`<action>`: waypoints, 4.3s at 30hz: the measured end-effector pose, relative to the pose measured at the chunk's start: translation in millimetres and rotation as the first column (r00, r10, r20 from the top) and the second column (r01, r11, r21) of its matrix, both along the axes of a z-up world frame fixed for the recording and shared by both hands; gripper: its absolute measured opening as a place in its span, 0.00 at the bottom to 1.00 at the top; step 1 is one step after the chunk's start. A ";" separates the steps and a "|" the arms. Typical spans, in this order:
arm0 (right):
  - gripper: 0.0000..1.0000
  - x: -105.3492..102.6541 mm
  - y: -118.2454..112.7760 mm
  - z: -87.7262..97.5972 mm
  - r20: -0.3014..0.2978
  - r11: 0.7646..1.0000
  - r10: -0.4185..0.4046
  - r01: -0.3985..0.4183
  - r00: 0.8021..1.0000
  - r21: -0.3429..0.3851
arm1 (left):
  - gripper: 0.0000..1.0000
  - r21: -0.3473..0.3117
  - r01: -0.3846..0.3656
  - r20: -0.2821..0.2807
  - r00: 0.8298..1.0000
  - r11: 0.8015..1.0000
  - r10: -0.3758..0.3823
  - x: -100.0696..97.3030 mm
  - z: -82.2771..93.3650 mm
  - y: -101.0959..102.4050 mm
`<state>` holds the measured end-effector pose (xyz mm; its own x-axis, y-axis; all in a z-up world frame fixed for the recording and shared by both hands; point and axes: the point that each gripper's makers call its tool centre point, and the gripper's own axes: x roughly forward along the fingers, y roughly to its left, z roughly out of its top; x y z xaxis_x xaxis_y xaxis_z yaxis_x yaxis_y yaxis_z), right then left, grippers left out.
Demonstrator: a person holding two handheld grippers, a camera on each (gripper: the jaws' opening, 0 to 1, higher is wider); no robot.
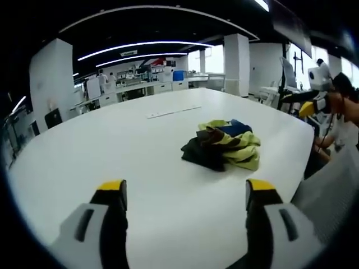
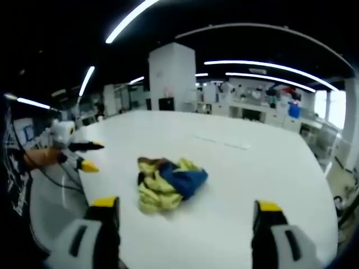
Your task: Fold the garment on the visible template until the final outline fits inside the template.
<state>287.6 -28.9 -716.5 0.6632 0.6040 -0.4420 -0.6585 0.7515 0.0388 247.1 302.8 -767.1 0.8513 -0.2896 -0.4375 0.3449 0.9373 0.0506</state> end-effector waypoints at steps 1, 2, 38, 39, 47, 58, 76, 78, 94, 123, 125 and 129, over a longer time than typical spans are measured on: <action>0.99 0.1 1.6 1.3 -0.002 1.000 0.005 -0.005 1.000 0.001 | 0.83 0.003 0.006 0.000 1.000 1.000 -0.006 0.7 2.9 -1.3; 0.99 0.2 2.6 2.1 -0.002 1.000 0.006 -0.006 1.000 0.003 | 0.83 0.004 0.012 0.002 1.000 1.000 -0.012 0.1 6.5 -5.4; 0.51 36.8 76.7 -20.7 -0.033 0.983 0.183 -0.182 0.983 0.021 | 0.48 -0.058 0.236 -0.023 0.971 0.970 -0.238 40.4 7.8 -67.6; 0.50 38.1 77.9 -23.3 -0.036 0.982 0.188 -0.187 0.982 0.021 | 0.47 -0.062 0.243 -0.022 0.969 0.968 -0.245 42.7 5.5 -68.4; 0.38 48.5 91.5 -38.8 -0.049 0.976 0.218 -0.218 0.975 0.000 | 0.36 -0.079 0.278 -0.049 0.958 0.957 -0.282 53.3 -11.5 -81.7; 0.27 58.3 111.7 -59.5 -0.085 0.965 0.262 -0.264 0.961 -0.006 | 0.27 -0.106 0.297 -0.070 0.950 0.949 -0.305 71.7 -32.6 -97.2; 0.05 62.1 118.5 -81.2 -0.093 0.941 0.319 -0.327 0.943 -0.089 | 0.18 -0.052 0.338 -0.141 0.929 0.940 -0.342 90.9 -67.0 -117.1; 0.02 63.2 118.9 -82.1 -0.091 0.941 0.318 -0.326 0.944 -0.094 | 0.16 -0.051 0.332 -0.144 0.931 0.942 -0.336 92.3 -68.4 -117.1; 0.00 76.7 110.7 -57.2 -0.067 0.969 0.244 -0.245 0.967 -0.009 | 0.00 -0.075 0.263 -0.157 0.949 0.962 -0.272 90.7 -56.5 -99.3; 0.00 102.6 56.9 -39.7 -0.059 0.999 0.044 -0.046 0.997 -0.025 | 0.00 0.026 0.191 -0.124 0.975 0.981 -0.186 59.6 -12.2 -23.3; 0.00 102.9 53.4 -41.6 -0.069 0.999 0.033 -0.035 0.997 -0.027 | 0.00 0.045 0.194 -0.141 0.972 0.980 -0.186 55.9 -14.9 -20.4; 0.00 102.9 46.3 -47.3 -0.087 0.999 0.015 -0.018 0.996 -0.035 | 0.00 0.067 0.195 -0.174 0.968 0.978 -0.181 46.6 -24.0 -11.2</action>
<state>390.5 17.4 -763.8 0.6116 0.5971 -0.5190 -0.6660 0.7427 0.0696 293.8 291.7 -791.0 0.6983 -0.3942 -0.5974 0.5248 0.8496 0.0528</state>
